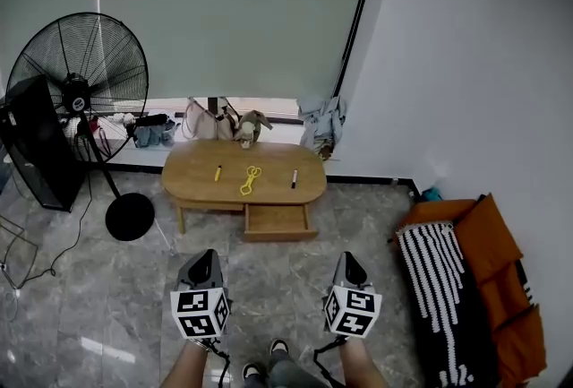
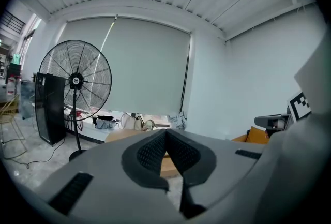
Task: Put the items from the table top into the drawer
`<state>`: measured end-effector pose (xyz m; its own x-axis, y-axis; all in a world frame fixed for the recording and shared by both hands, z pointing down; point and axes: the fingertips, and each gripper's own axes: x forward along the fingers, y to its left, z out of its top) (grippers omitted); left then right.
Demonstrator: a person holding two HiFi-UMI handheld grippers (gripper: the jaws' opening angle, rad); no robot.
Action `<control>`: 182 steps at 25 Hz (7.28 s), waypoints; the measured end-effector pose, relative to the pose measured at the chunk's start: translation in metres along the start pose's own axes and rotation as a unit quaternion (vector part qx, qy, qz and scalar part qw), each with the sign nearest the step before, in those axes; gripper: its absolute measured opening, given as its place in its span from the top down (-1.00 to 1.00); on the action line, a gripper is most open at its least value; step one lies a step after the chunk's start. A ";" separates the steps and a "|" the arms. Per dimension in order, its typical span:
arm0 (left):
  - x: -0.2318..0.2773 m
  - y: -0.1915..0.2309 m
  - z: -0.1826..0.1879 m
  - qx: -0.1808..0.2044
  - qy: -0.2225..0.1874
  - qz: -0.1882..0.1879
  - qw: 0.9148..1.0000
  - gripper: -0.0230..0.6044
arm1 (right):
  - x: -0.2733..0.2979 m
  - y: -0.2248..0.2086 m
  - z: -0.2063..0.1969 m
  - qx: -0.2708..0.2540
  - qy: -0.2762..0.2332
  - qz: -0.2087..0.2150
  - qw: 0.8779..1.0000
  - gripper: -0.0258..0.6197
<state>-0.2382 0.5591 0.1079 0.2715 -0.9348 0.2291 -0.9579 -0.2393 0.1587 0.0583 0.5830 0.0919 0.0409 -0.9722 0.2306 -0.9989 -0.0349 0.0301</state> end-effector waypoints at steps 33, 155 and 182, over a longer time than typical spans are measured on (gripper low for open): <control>0.233 0.015 0.070 0.009 -0.002 0.074 0.997 0.95 | 0.273 -0.036 0.060 -0.026 0.008 0.076 0.997 0.91; 0.729 0.291 -0.262 -0.061 0.305 0.076 0.947 0.35 | 0.797 0.064 -0.257 -0.013 0.293 0.074 0.953 0.91; 0.795 0.330 -0.302 0.061 0.419 0.022 0.906 0.37 | 0.788 0.047 -0.292 0.019 0.325 0.031 0.945 0.91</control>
<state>-0.3103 -0.1832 0.6327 0.1604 -0.4280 0.8894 -0.9587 -0.2818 0.0373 0.0496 -0.1171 0.5591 -0.0255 -0.6246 0.7805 -0.9994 -0.0031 -0.0352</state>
